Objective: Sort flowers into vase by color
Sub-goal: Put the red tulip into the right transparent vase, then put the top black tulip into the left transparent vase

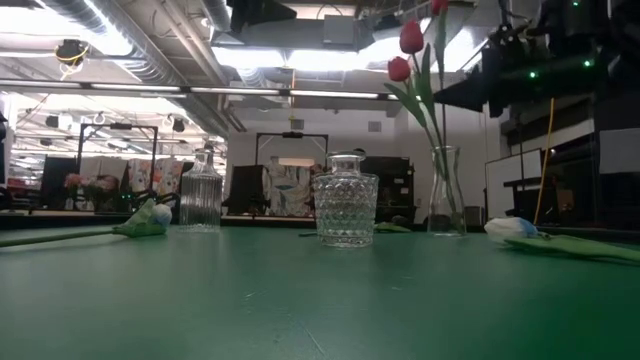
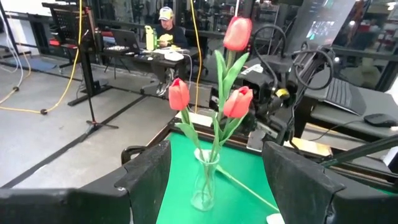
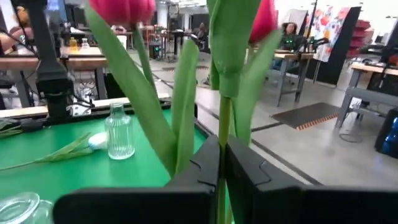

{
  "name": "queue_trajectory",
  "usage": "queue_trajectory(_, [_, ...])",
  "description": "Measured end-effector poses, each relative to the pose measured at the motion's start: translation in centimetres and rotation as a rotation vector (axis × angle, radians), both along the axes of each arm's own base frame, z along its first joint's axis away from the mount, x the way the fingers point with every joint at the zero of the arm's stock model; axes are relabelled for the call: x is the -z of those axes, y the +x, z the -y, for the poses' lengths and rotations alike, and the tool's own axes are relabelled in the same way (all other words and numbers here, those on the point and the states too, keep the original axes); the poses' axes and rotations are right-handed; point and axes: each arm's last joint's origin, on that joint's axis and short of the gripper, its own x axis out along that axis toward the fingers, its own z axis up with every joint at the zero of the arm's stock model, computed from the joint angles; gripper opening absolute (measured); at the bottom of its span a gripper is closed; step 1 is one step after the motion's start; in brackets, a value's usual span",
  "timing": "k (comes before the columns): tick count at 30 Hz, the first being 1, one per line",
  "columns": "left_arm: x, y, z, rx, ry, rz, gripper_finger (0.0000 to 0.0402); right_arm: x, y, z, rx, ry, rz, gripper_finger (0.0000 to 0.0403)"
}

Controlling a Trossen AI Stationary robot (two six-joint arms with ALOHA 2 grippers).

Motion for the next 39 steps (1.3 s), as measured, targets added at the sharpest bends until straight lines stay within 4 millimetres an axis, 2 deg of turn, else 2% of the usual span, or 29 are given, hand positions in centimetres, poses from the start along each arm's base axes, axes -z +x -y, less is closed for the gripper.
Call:
queue_trajectory(6, [0.2, 0.2, 0.0, 0.0, -0.001, -0.004, 0.0251, 1.0, -0.4, -0.1, 0.037, 0.015, 0.026, 0.0017])
queue_trajectory(13, [1.5, 1.5, -0.5, -0.036, -0.029, -0.051, 0.0251, 2.5, -0.7, -0.2, 0.053, 0.082, -0.01, 0.0023])
queue_trajectory(16, [2.3, 2.2, -0.6, -0.043, -0.043, -0.079, 0.0251, 2.4, -0.7, -0.2, 0.039, 0.085, -0.004, 0.0052])
queue_trajectory(23, [4.1, 3.5, -1.0, -0.05, -0.08, -0.133, 0.0251, 2.3, -0.7, -0.3, 0.006, 0.097, 0.012, 0.0162])
queue_trajectory(27, [5.0, 4.2, -1.1, -0.057, -0.105, -0.155, 0.0251, 2.2, -0.7, -0.3, -0.003, 0.097, 0.029, 0.0208])
queue_trajectory(31, [6.2, 5.1, -1.4, -0.069, -0.128, -0.19, 0.0251, 1.9, -0.9, -0.4, -0.002, 0.09, 0.046, 0.0227])
queue_trajectory(39, [8.9, 6.4, -2.7, -0.127, -0.196, -0.253, 0.0251, 1.1, -1.4, -0.6, -0.005, 0.068, 0.095, 0.0229])
